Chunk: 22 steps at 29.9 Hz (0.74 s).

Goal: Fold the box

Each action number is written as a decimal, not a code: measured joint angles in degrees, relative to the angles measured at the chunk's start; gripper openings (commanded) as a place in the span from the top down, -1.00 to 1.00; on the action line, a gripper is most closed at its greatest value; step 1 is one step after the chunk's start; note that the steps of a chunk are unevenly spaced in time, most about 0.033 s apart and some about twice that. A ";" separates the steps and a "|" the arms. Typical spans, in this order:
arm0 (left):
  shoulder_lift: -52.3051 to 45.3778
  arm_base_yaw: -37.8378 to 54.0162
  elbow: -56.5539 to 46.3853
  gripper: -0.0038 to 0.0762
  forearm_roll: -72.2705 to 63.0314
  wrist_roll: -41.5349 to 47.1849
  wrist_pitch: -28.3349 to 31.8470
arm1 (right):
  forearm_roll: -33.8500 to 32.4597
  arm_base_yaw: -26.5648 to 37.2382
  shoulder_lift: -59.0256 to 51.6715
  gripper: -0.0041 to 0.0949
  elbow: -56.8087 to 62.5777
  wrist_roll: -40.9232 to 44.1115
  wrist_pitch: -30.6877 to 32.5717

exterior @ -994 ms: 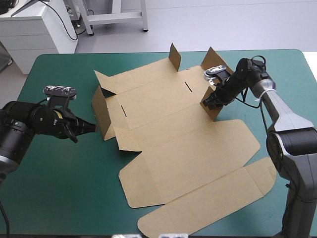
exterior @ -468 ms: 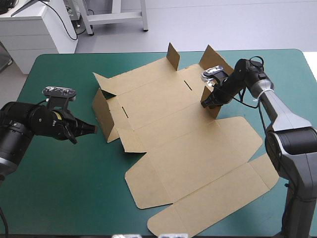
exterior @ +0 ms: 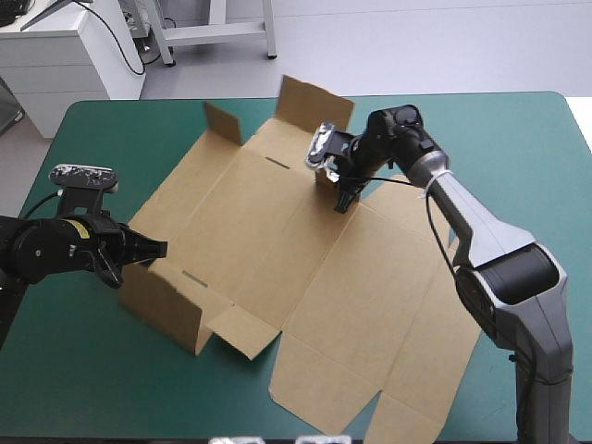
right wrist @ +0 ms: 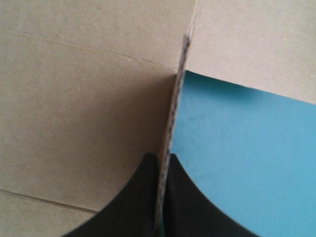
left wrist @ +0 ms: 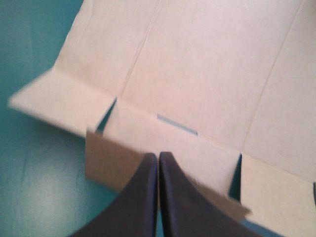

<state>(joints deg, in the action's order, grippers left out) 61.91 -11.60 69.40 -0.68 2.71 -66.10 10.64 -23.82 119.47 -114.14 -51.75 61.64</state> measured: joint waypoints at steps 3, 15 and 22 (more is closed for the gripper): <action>0.00 0.00 0.00 0.92 0.00 0.00 -0.45 | -0.20 -4.40 0.00 0.95 -1.15 -4.93 -0.32; 0.00 0.00 0.06 0.92 0.12 0.17 -3.05 | -0.21 -12.58 0.08 0.95 -1.22 -13.05 -0.08; 0.00 0.00 0.06 0.92 0.12 0.17 -4.02 | -2.93 -12.63 0.08 0.93 -1.22 -9.26 -0.08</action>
<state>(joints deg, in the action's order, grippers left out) 61.91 -11.60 69.46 -0.56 2.88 -70.12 7.71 -36.45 119.56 -115.36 -61.01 61.55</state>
